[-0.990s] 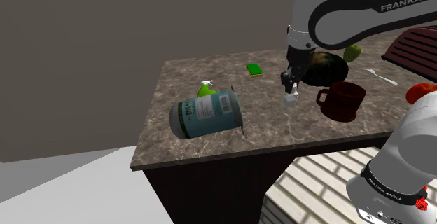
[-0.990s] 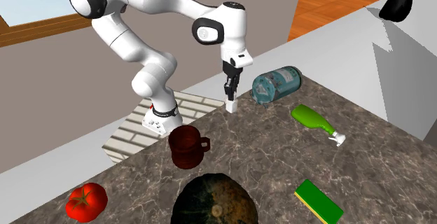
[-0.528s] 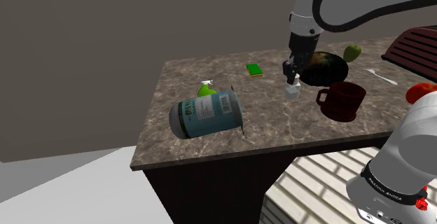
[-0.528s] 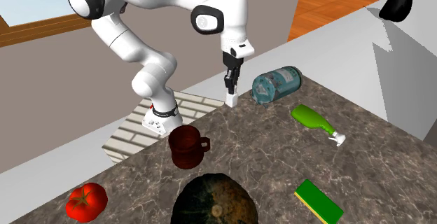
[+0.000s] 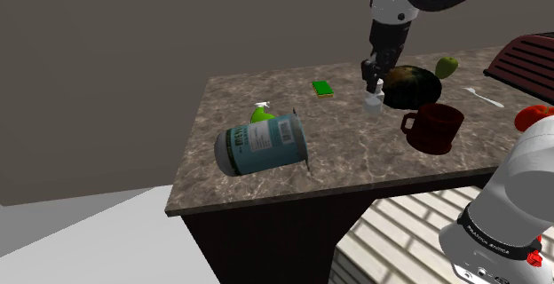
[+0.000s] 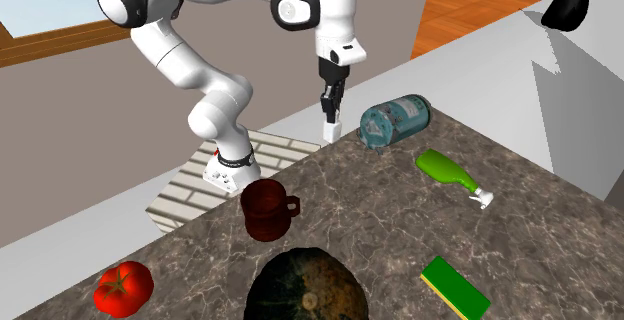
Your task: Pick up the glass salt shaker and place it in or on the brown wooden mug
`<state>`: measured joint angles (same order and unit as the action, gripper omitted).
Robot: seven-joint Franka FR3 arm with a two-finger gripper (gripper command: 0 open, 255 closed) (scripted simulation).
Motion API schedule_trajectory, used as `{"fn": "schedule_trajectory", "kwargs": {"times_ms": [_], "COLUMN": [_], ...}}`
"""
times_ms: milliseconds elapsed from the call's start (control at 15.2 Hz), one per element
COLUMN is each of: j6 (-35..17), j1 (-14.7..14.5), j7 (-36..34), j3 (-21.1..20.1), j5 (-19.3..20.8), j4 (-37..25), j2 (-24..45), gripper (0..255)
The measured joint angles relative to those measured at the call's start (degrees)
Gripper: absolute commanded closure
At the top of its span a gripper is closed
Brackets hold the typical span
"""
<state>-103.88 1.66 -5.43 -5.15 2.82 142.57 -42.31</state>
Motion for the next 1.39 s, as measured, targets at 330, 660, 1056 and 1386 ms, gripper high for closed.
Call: {"fn": "schedule_trajectory", "kwargs": {"times_ms": [330,660,1056,1386], "j6": [3.54,6.3,9.79,11.52], "j1": [0.21,2.25,5.45,7.75], "j7": [0.77,6.52,14.81,21.5], "j3": [0.53,5.72,13.2,19.31], "j5": [0.26,3.41,8.62,12.96], "j4": [-3.11,-1.51,-1.82,-3.81], "j2": [-0.47,-5.34,-9.58,-10.51], "gripper": [255,255,255,255]}}
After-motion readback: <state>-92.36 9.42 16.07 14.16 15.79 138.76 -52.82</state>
